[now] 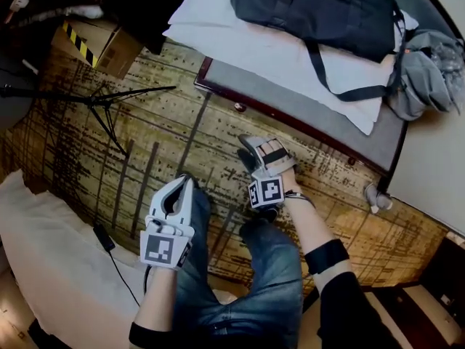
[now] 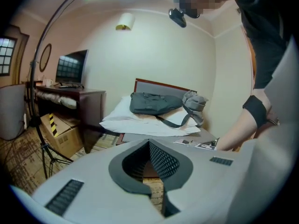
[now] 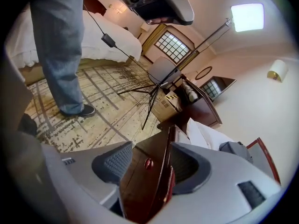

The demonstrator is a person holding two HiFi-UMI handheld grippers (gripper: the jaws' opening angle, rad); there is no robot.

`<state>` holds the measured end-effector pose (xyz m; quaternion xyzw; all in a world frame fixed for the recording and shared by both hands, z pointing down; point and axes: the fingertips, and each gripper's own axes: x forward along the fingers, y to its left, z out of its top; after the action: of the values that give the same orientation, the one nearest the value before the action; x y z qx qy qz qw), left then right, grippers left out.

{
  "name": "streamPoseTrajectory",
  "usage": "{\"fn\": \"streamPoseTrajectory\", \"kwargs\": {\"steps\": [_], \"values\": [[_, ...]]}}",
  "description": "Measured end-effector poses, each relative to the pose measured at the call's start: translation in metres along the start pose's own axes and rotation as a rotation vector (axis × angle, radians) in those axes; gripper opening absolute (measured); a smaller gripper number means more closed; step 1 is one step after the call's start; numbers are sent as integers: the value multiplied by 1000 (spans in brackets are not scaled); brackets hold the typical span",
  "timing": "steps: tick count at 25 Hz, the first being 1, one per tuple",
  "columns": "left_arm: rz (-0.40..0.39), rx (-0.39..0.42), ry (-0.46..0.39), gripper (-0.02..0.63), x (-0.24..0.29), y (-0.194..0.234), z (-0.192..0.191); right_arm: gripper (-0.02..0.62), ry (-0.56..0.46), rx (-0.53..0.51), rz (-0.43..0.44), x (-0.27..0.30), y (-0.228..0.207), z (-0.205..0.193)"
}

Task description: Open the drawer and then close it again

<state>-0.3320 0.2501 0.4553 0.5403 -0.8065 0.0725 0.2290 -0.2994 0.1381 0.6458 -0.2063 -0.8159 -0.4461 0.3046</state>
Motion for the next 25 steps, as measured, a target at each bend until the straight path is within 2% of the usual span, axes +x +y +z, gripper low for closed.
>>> {"fn": "streamPoseTrajectory", "kwargs": {"steps": [6,12,18,25], "values": [[-32,-53,-6,3,53,11,-45,255,25,56,-43,61,17,-30],[-27,-28,-18,3,104,30,-89,255,36,64,-97,109,21,-56],[-50,-55,-53,3,146,28,-111,253,35,58,-157,146,29,-72],[-66,-65,-59,3,166,27,-132,250,68,88,-257,167,26,-91]]}}
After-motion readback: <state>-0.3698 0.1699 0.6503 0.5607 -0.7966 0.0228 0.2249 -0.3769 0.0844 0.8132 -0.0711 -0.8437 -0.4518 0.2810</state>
